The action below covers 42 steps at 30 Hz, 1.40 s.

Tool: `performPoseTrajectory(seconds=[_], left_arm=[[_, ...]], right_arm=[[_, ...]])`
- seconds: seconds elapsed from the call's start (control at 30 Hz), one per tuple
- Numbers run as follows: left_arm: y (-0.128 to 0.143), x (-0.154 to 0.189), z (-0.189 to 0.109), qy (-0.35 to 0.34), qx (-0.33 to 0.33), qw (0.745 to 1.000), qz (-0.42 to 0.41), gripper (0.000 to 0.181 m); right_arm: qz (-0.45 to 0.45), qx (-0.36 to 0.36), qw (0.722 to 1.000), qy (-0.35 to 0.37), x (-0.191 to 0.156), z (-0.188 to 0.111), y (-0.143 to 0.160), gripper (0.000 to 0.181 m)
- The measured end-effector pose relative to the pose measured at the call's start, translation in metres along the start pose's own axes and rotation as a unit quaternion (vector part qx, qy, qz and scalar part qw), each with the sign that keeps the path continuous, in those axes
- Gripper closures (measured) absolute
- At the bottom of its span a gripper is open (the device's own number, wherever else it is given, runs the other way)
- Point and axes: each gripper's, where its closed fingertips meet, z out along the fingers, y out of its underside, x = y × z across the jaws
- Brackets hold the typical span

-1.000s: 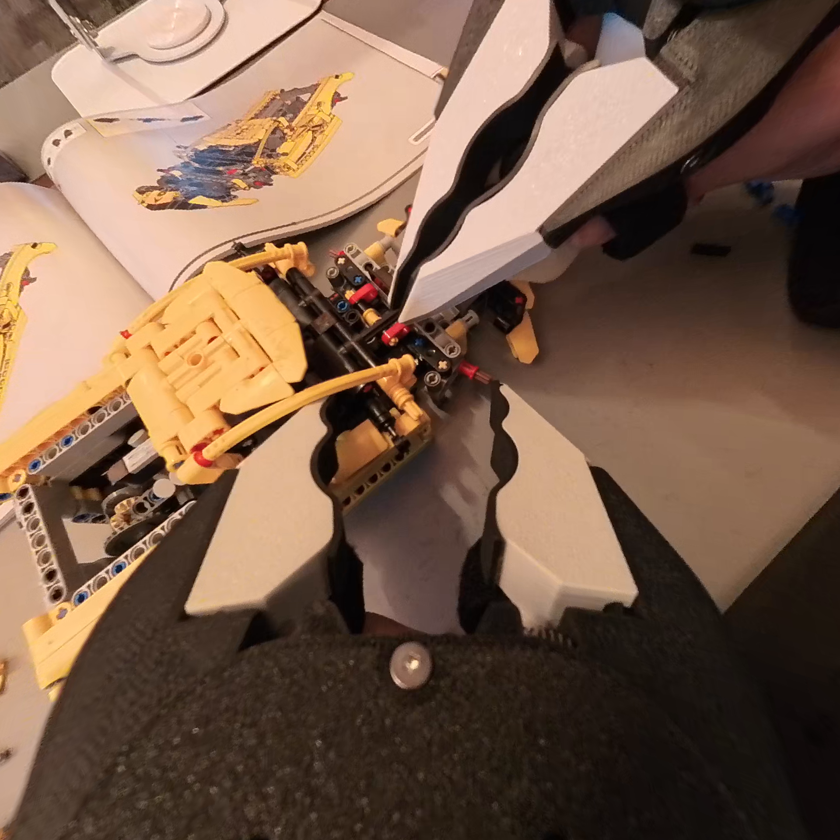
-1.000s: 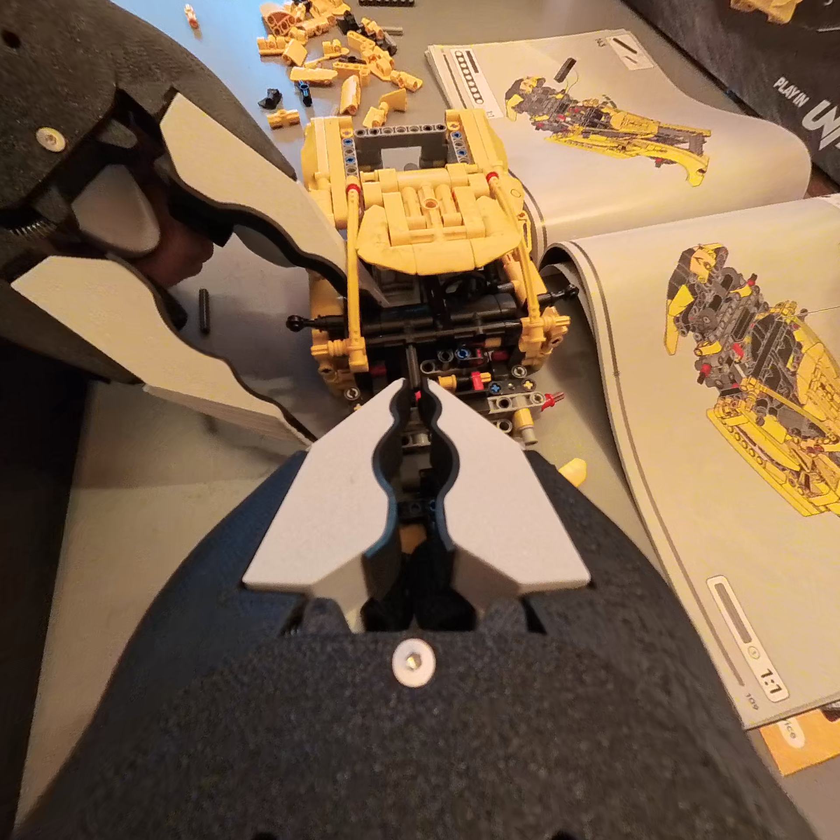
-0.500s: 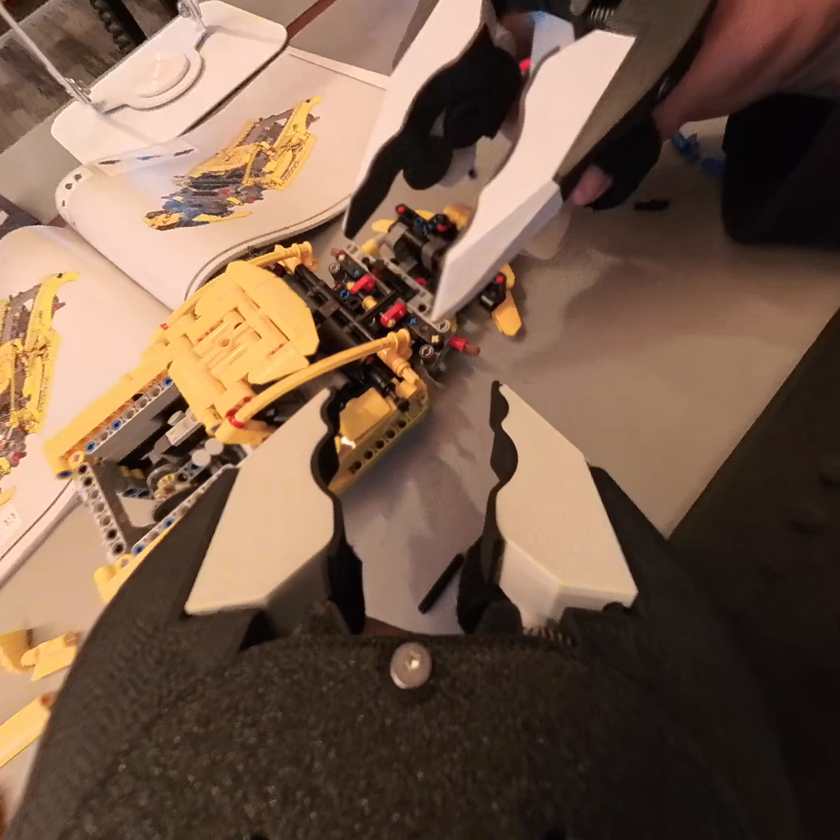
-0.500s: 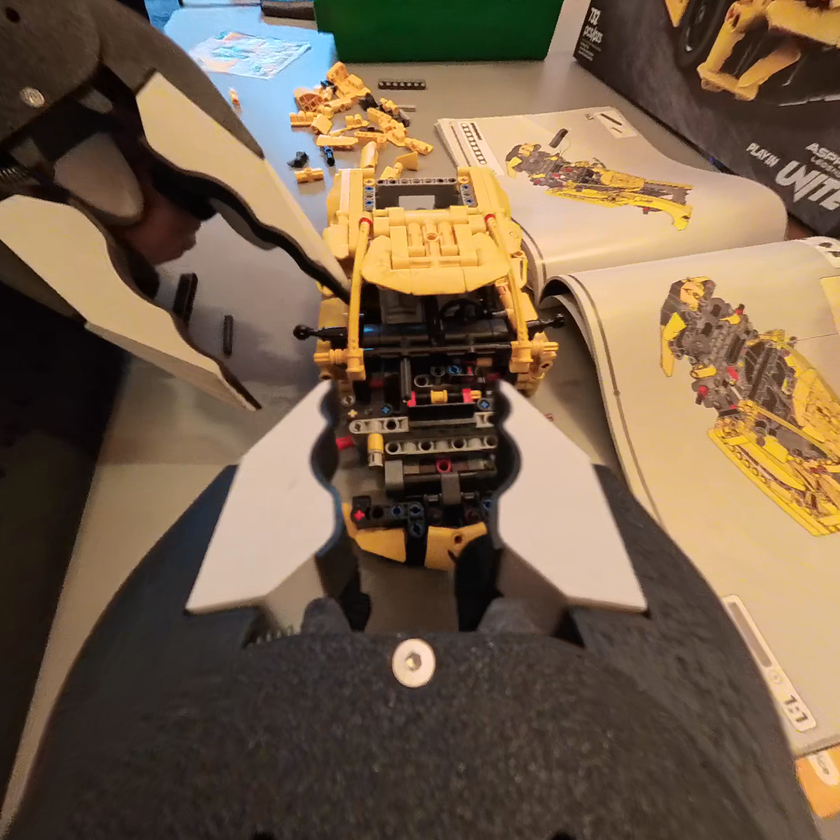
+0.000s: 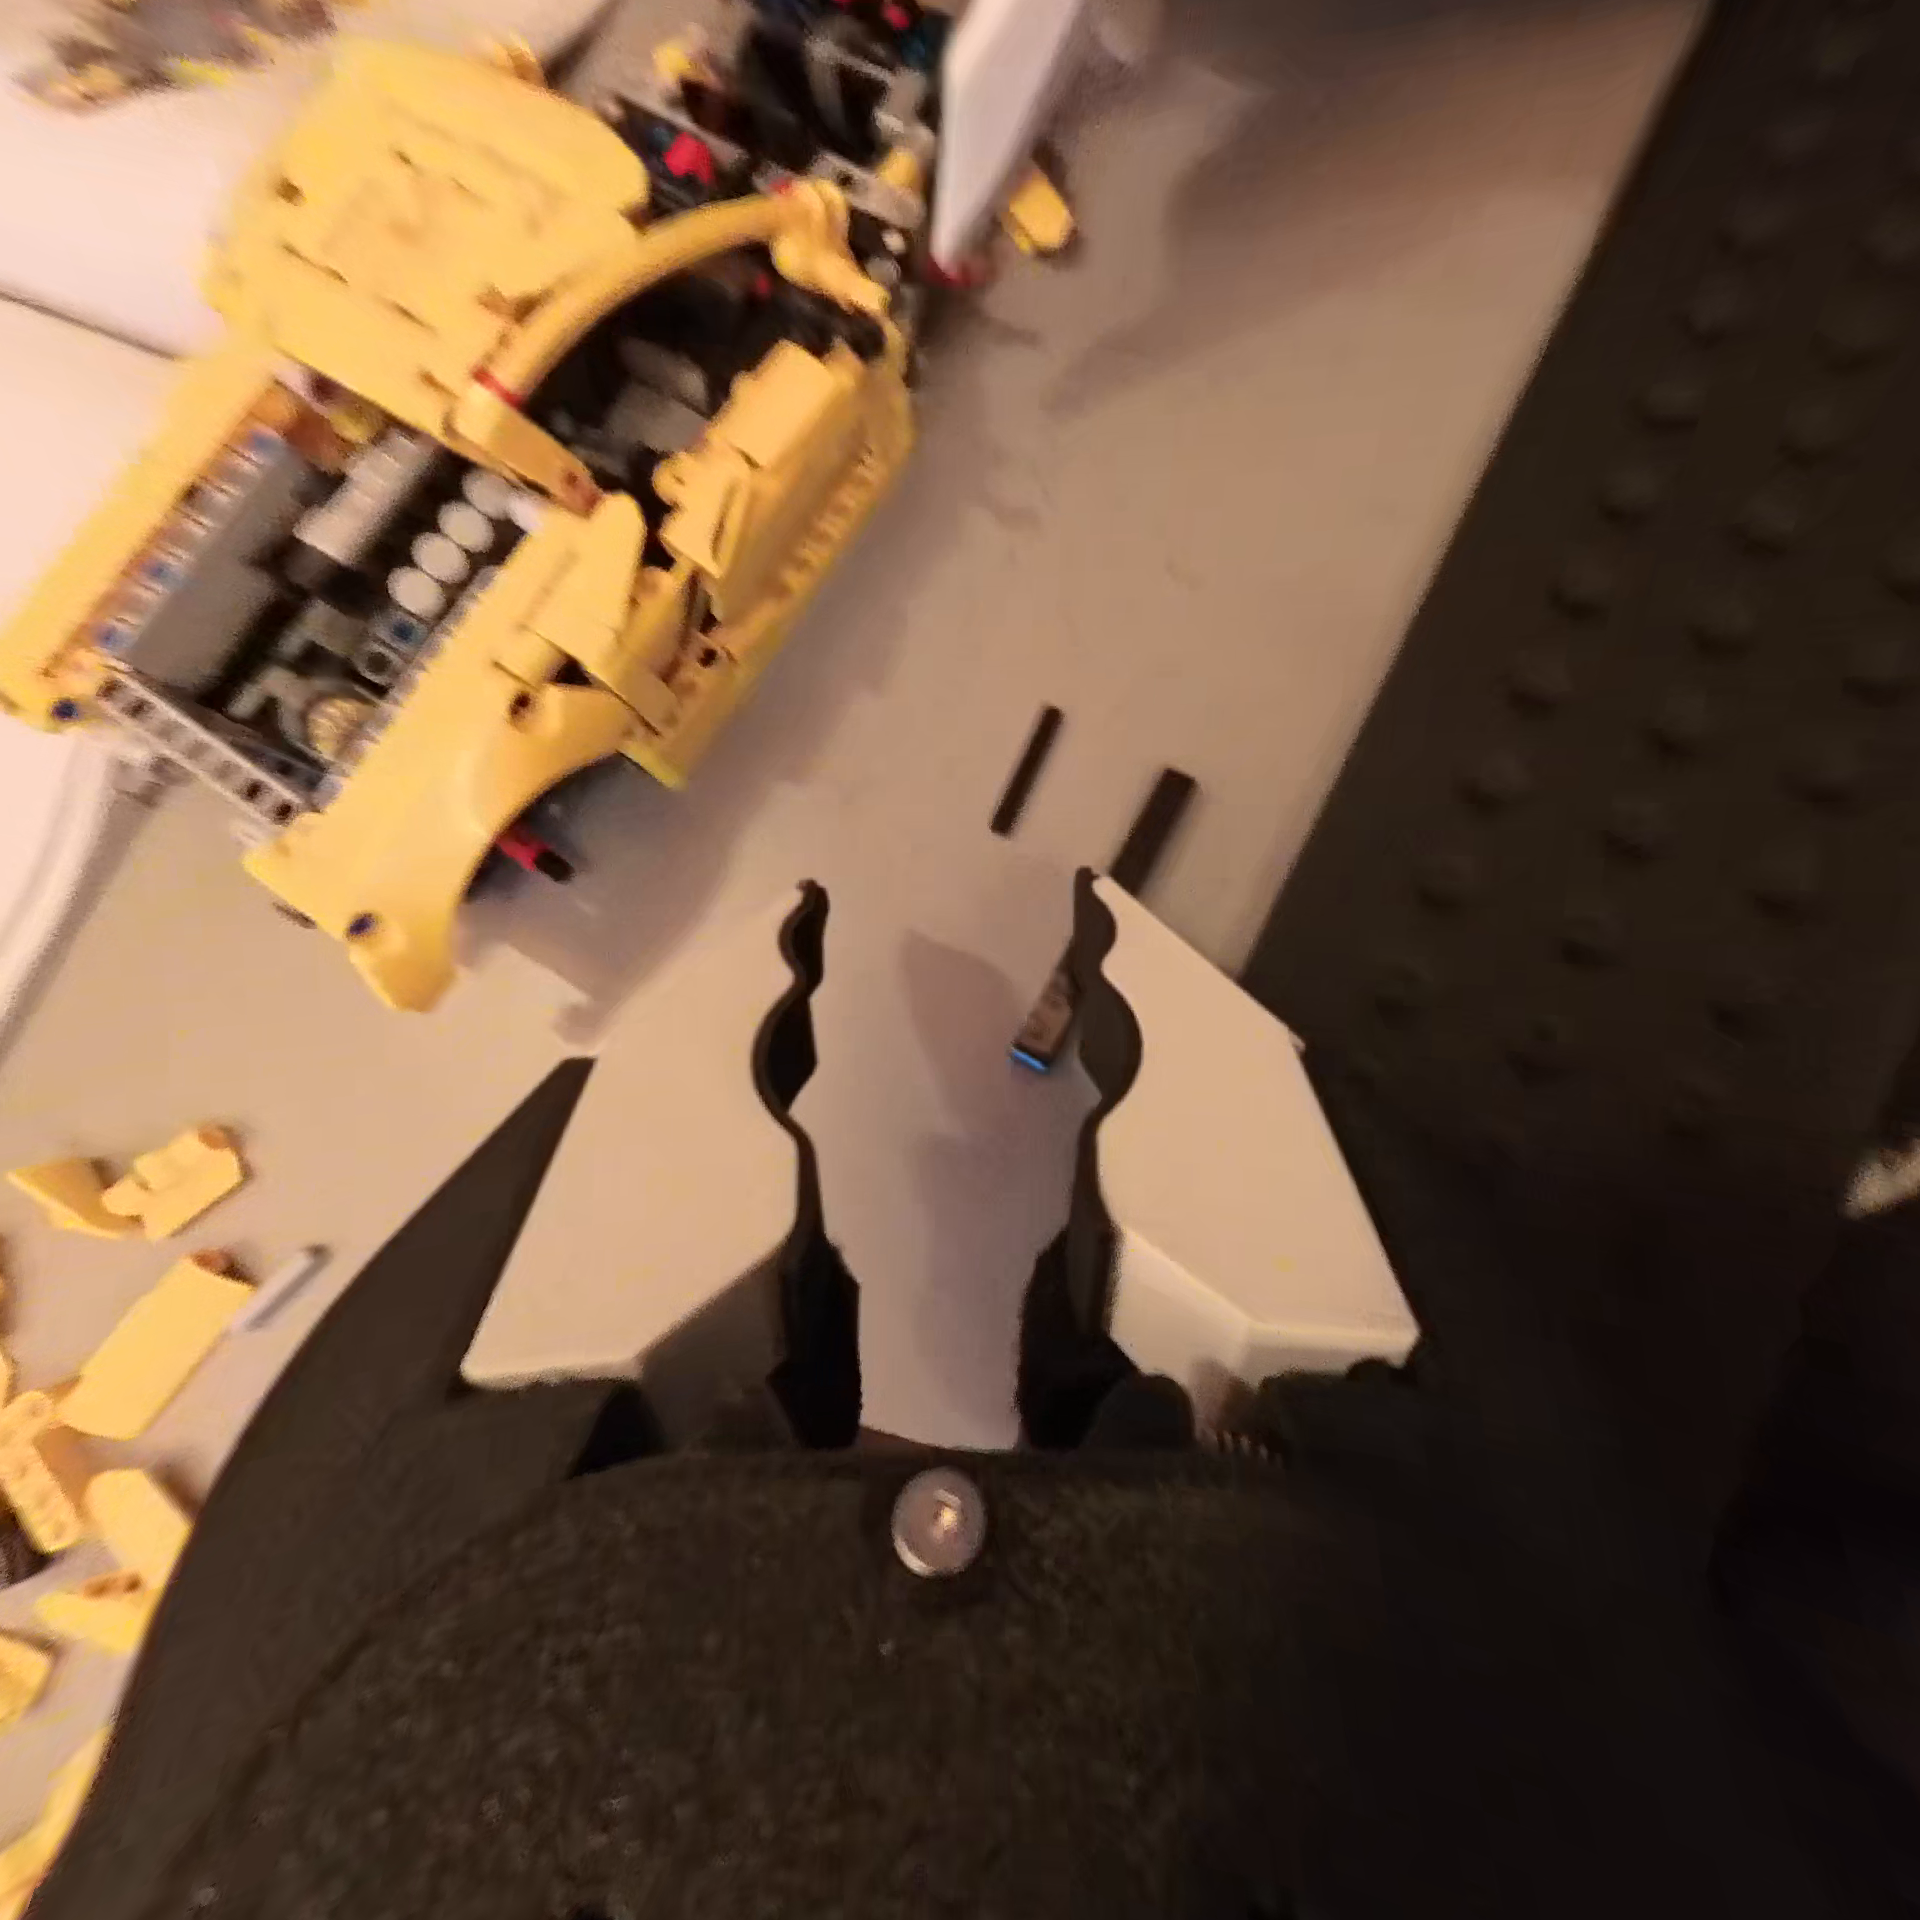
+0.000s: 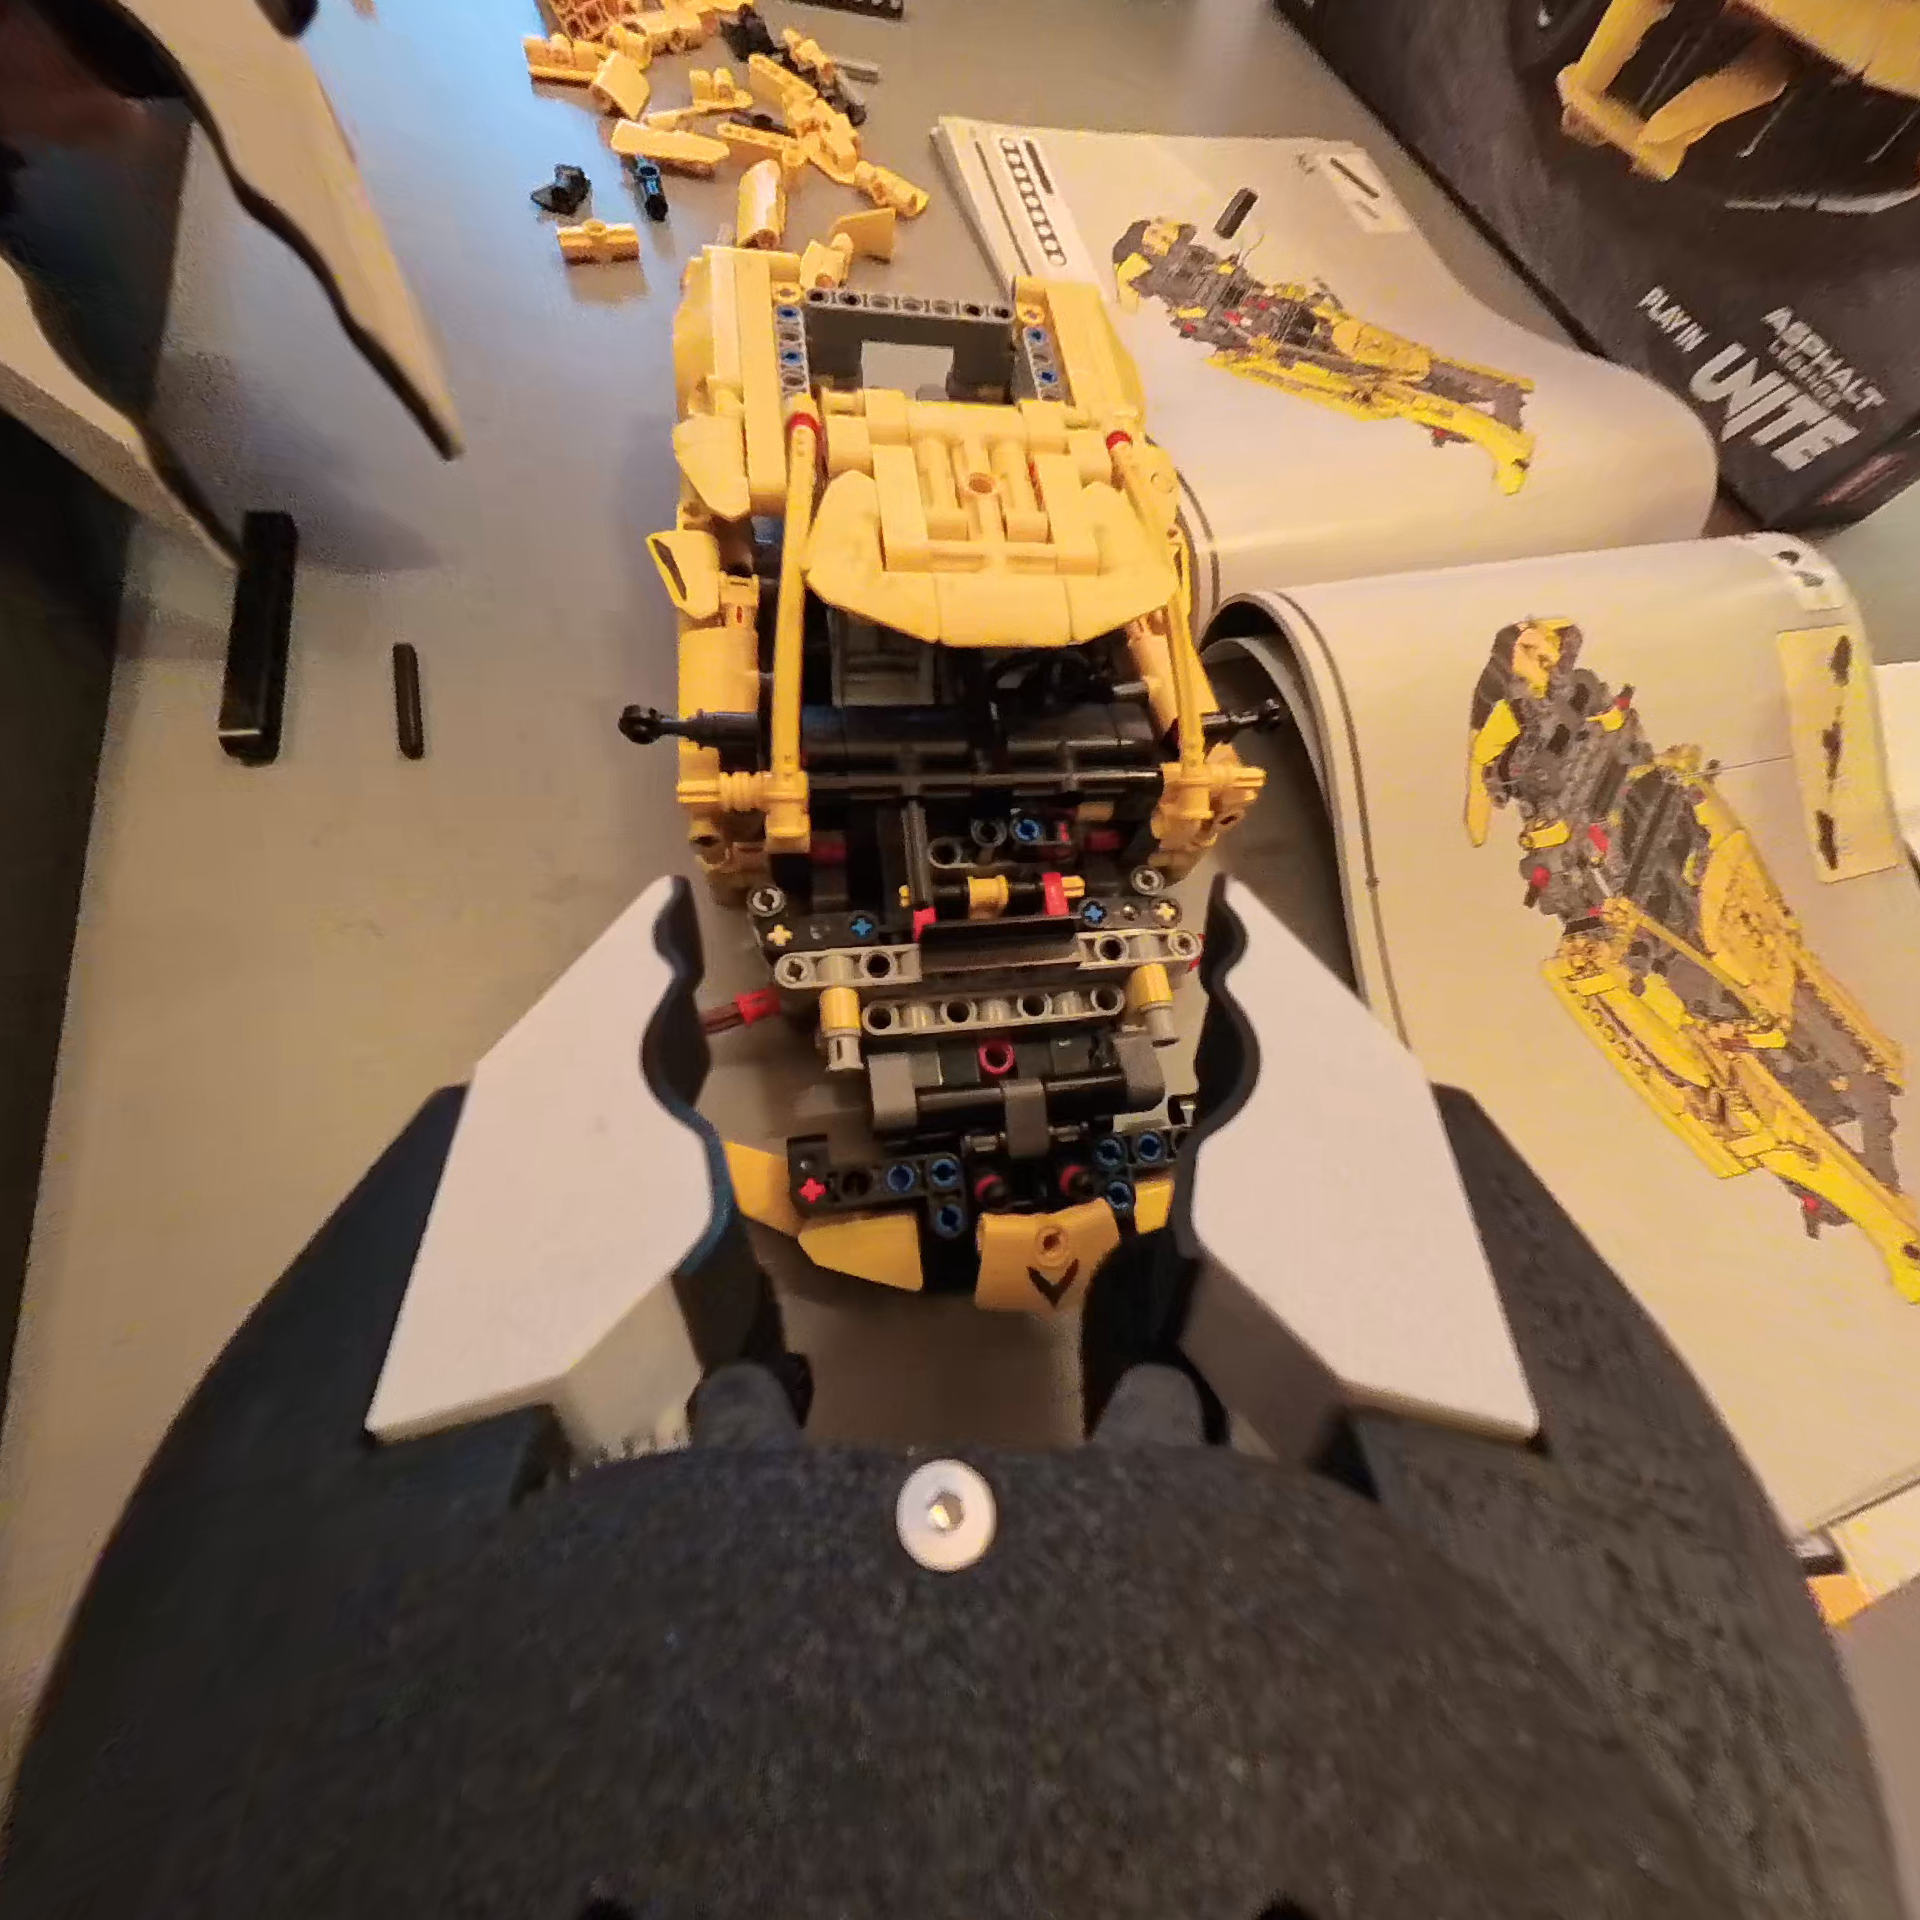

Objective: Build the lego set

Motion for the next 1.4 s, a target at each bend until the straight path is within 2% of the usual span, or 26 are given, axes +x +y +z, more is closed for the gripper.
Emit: performPoseTrajectory(seconds=[0.1, 0.23, 0.27, 0.37, 0.47, 0.6, 0.67, 0.77, 0.9, 1.03, 1.13, 1.23, 1.4], left_arm=[[0.011, 0.001, 0.007, 0.03, -0.017, 0.999, -0.003, 0.138], [0.001, 0.005, 0.021, 0.064, -0.008, 0.998, 0.023, 0.144], [-0.001, 0.006, 0.025, 0.071, -0.008, 0.997, 0.039, 0.148], [-0.006, 0.007, 0.031, 0.083, -0.01, 0.994, 0.067, 0.163], [-0.008, 0.014, 0.034, 0.11, -0.013, 0.991, 0.071, 0.176], [-0.012, 0.015, 0.036, 0.115, -0.016, 0.989, 0.09, 0.177], [-0.03, 0.013, 0.033, 0.101, 0.024, 0.99, 0.099, 0.178], [-0.056, 0.016, 0.025, 0.081, 0.069, 0.985, 0.135, 0.178], [-0.074, 0.014, 0.023, 0.012, 0.09, 0.972, 0.215, 0.178], [-0.082, 0.021, 0.023, 0.018, 0.107, 0.968, 0.227, 0.178], [-0.083, 0.021, 0.024, 0.018, 0.107, 0.967, 0.231, 0.178], [-0.081, 0.022, 0.026, 0.016, 0.1, 0.965, 0.243, 0.178], [-0.082, 0.022, 0.028, 0.006, 0.096, 0.961, 0.259, 0.178]], right_arm=[[-0.011, 0.002, 1.0, 0.008, -0.001, -0.003, -0.002, 0.099], [-0.014, 0.017, 1.0, 0.011, -0.004, -0.01, -0.008, 0.126], [-0.009, 0.023, 1.0, 0.01, -0.004, -0.012, -0.01, 0.136], [0.001, 0.038, 0.999, -0.011, -0.01, -0.016, -0.016, 0.148], [0.012, 0.05, 0.997, -0.05, -0.022, -0.016, -0.02, 0.148], [0.016, 0.077, 0.985, -0.156, -0.06, -0.019, -0.031, 0.157], [0.013, 0.066, 0.98, -0.189, -0.077, -0.017, -0.031, 0.157], [-0.006, 0.057, 0.983, -0.176, -0.082, -0.009, -0.031, 0.159], [0.023, 0.079, 0.974, -0.211, -0.086, -0.015, -0.038, 0.166], [0.038, 0.058, 0.97, -0.234, -0.092, -0.013, -0.032, 0.164], [0.029, 0.039, 0.97, -0.239, -0.097, -0.012, -0.028, 0.171], [0.02, 0.053, 0.972, -0.229, -0.095, -0.015, -0.033, 0.177], [0.023, 0.04, 0.973, -0.228, -0.093, -0.014, -0.028, 0.175]])
